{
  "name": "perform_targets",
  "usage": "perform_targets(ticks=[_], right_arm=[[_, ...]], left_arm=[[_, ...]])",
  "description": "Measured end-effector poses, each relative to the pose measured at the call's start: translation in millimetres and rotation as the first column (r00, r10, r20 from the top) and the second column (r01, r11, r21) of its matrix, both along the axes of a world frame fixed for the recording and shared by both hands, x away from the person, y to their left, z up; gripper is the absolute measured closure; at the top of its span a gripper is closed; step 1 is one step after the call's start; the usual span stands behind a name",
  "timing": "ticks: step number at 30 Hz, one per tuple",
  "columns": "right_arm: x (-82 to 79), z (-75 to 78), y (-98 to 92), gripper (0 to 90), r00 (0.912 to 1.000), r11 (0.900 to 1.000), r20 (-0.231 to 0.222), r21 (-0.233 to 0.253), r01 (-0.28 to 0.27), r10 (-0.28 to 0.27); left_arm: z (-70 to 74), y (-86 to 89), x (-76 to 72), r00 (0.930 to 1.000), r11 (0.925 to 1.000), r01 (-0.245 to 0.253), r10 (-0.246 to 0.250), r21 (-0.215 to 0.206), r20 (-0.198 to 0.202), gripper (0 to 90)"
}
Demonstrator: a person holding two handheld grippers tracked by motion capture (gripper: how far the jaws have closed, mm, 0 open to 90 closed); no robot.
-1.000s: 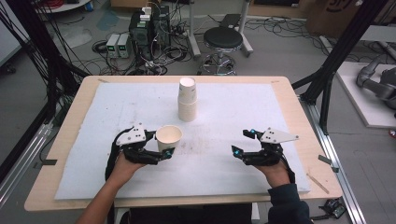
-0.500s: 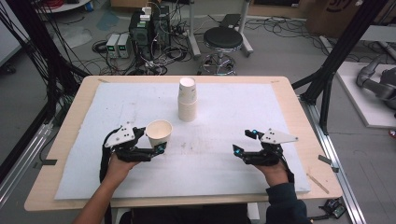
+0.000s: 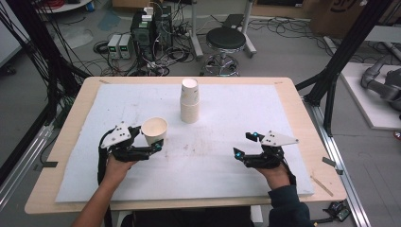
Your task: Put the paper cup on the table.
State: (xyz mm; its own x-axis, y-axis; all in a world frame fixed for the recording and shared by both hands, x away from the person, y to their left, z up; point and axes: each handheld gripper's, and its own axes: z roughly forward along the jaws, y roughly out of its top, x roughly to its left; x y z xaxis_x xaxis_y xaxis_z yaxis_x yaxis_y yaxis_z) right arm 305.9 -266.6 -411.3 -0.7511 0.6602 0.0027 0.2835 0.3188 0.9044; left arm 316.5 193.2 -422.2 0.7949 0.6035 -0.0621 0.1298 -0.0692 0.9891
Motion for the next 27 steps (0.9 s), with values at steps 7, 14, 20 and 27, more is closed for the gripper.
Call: perform_targets(ticks=[7,14,20,27], right_arm=[[-0.3,-0.8,0.3,22.0,1.0,1.0,-0.004,-0.005,0.004,-0.004],[-0.5,-1.1,-0.5,22.0,1.0,1.0,-0.003,-0.007,-0.003,0.003],[-2.6,-2.6,-2.3,22.0,1.0,1.0,-0.003,-0.014,-0.004,0.004],[-3.7,-1.9,-1.8,22.0,1.0,1.0,-0.002,-0.015,-0.002,0.002]], left_arm=[[-3.8,18.3,5.9,0.9973,0.9976,-0.069,0.069,0.003,-0.027,29.9],[-13.1,27.9,14.1,0.9846,0.9882,-0.147,0.151,0.042,-0.089,29.7],[-22.9,33.5,22.6,0.9514,0.9635,-0.244,0.26,0.11,-0.165,29.7],[-30.2,33.5,26.9,0.9344,0.9521,-0.26,0.29,0.16,-0.207,29.8]])
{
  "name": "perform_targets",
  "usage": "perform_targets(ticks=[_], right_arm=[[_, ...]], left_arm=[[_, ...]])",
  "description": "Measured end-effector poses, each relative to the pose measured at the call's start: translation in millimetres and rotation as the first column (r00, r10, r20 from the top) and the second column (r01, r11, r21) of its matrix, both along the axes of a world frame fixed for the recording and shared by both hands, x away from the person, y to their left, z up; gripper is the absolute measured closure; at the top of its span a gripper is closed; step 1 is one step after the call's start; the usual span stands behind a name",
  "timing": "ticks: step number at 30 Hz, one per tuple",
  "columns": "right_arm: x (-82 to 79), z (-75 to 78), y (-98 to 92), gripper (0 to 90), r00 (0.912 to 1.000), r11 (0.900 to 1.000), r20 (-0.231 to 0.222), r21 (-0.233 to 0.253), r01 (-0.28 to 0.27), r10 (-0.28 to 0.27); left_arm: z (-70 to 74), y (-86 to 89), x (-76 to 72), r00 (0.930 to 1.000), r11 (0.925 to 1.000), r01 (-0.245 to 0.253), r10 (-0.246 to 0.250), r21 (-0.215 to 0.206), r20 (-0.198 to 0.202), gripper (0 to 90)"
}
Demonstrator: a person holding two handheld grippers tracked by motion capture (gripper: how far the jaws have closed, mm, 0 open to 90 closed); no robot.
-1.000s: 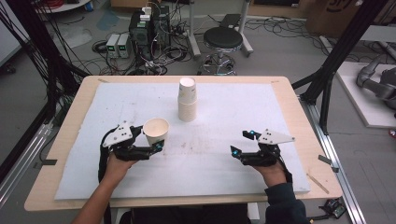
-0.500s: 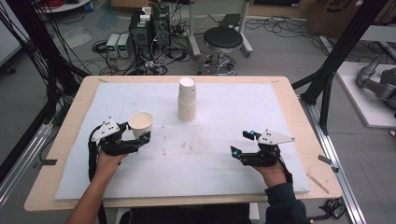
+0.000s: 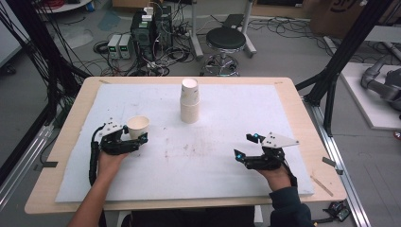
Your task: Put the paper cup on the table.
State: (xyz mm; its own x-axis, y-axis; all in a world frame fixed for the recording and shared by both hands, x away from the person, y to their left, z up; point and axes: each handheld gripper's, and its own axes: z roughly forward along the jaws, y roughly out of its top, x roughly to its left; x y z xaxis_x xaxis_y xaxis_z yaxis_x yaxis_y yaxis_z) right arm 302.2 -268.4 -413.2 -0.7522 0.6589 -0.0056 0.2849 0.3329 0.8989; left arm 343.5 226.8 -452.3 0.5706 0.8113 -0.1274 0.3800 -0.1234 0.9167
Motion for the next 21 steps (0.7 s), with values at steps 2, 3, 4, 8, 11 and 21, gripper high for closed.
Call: perform_targets(ticks=[2,3,4,8,11,21], right_arm=[[-0.1,-0.2,0.2,21.9,1.0,1.0,-0.001,-0.004,-0.001,0.001],[-0.1,-0.3,0.2,22.0,1.0,1.0,-0.001,-0.005,-0.001,0.001],[-0.1,-0.3,0.2,22.0,1.0,1.0,-0.001,-0.005,-0.001,0.001],[-0.3,-0.4,0.5,22.0,1.0,1.0,-0.004,-0.005,-0.001,0.001],[-0.1,-0.8,0.0,22.0,1.0,1.0,0.0,-0.011,-0.002,0.002],[0.1,-0.9,1.3,22.0,1.0,1.0,-0.007,-0.008,-0.005,0.005]], left_arm=[[-0.5,-0.7,0.3,1.0,0.9999,-0.003,0.003,0.013,-0.004,29.8],[-1.9,-1.6,1.0,0.9998,0.9995,-0.003,0.004,0.03,-0.017,29.8],[-1.9,-1.6,1.0,0.9998,0.9995,-0.003,0.004,0.03,-0.017,29.8],[-5.2,-3.7,2.0,0.9985,0.9971,-0.006,0.011,0.076,-0.054,29.8],[-5.2,-4.4,0.9,0.9984,0.9962,-0.007,0.012,0.087,-0.056,29.9],[-9.2,-4.6,-6.0,0.9939,0.9897,-0.002,0.018,0.143,-0.109,29.8]])
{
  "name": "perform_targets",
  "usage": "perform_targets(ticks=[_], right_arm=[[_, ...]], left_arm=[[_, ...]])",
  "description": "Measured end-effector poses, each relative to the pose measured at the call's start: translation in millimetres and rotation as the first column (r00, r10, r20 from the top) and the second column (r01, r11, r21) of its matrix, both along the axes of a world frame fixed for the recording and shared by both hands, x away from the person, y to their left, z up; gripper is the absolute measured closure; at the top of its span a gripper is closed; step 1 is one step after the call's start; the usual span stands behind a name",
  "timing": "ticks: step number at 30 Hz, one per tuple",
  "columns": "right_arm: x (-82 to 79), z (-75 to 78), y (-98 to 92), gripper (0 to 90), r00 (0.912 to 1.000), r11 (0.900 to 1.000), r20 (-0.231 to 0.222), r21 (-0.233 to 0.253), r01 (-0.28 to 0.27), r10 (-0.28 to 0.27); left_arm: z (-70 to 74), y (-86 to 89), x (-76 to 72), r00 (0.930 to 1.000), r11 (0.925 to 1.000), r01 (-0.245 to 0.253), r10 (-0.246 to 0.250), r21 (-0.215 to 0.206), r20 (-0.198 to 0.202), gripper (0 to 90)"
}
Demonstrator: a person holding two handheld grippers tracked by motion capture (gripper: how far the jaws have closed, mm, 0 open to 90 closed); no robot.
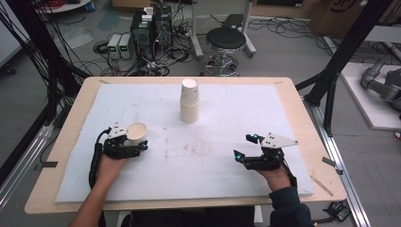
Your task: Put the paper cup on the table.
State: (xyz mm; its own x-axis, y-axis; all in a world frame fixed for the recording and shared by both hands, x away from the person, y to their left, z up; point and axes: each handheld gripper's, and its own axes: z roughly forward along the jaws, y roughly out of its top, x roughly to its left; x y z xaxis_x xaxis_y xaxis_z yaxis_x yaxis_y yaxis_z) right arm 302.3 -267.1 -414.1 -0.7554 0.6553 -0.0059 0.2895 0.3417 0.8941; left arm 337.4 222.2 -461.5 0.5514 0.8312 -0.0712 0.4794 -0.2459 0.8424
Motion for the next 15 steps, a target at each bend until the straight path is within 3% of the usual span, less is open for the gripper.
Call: perform_targets(ticks=[6,9,14,15], right_arm=[[1.2,-0.9,1.2,22.0,1.0,1.0,0.002,-0.005,-0.007,0.008],[1.3,-1.0,1.1,22.0,1.0,1.0,-0.002,-0.004,-0.007,0.007],[0.5,-0.9,-1.9,22.0,1.0,1.0,0.0,-0.017,0.007,-0.007],[0.0,-0.9,-2.1,22.0,0.9999,1.0,-0.001,-0.027,0.014,-0.014]], left_arm=[[0.9,7.7,-10.5,1.0,0.9988,-0.004,0.003,-0.048,-0.001,20.8],[1.6,13.9,-16.8,1.0,0.9979,-0.001,0.001,-0.064,-0.001,20.4],[7.1,37.6,-38.6,0.9973,0.9834,0.026,-0.013,-0.179,0.073,19.1],[7.1,37.6,-38.6,0.9973,0.9834,0.026,-0.013,-0.179,0.073,19.1]])
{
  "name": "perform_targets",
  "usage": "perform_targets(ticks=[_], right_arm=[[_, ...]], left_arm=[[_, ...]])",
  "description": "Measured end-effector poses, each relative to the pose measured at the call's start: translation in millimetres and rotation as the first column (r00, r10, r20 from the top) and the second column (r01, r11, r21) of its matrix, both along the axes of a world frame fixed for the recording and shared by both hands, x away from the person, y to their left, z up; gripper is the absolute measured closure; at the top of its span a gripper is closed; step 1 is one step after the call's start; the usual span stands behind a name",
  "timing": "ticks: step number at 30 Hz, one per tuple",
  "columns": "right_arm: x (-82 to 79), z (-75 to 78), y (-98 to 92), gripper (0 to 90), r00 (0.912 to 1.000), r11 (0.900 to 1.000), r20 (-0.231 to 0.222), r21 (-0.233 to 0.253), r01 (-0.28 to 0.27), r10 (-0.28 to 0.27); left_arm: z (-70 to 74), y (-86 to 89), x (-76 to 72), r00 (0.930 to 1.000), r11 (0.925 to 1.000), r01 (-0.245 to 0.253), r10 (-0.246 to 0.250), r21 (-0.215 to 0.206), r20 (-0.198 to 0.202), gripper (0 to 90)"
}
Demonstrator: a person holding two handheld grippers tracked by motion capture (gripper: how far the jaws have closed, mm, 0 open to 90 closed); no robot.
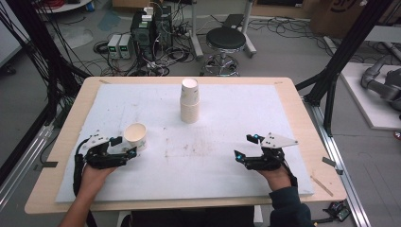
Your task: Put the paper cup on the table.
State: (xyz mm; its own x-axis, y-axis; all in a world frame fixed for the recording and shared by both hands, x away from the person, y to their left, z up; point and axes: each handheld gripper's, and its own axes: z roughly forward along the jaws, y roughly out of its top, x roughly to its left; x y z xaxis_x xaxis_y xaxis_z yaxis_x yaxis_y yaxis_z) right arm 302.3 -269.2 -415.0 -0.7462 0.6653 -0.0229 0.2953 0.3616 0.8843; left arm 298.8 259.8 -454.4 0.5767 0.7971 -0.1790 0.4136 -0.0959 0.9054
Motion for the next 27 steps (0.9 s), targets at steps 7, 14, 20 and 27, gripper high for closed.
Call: perform_targets(ticks=[7,14,20,27], right_arm=[[-1.3,1.6,-6.4,22.0,0.9993,0.999,0.008,-0.022,0.038,-0.038],[-3.8,5.3,-18.7,21.9,0.9974,0.998,0.017,-0.007,0.07,-0.07],[-6.6,8.8,-23.5,21.9,0.9961,0.996,0.024,0.005,0.085,-0.085],[-10.1,11.7,-25.9,21.9,0.9952,0.996,0.031,0.009,0.093,-0.093]], left_arm=[[16.7,17.4,-15.6,0.977,0.9911,-0.005,0.033,-0.133,0.211,18.3],[28.4,12.3,-17.3,0.9561,0.9887,0.019,0.025,-0.149,0.292,18.3],[31.6,8.2,-18.2,0.9511,0.9901,0.035,0.008,-0.136,0.309,18.3],[33.2,6.0,-20.8,0.9464,0.9902,0.045,0.0,-0.132,0.323,18.3]])
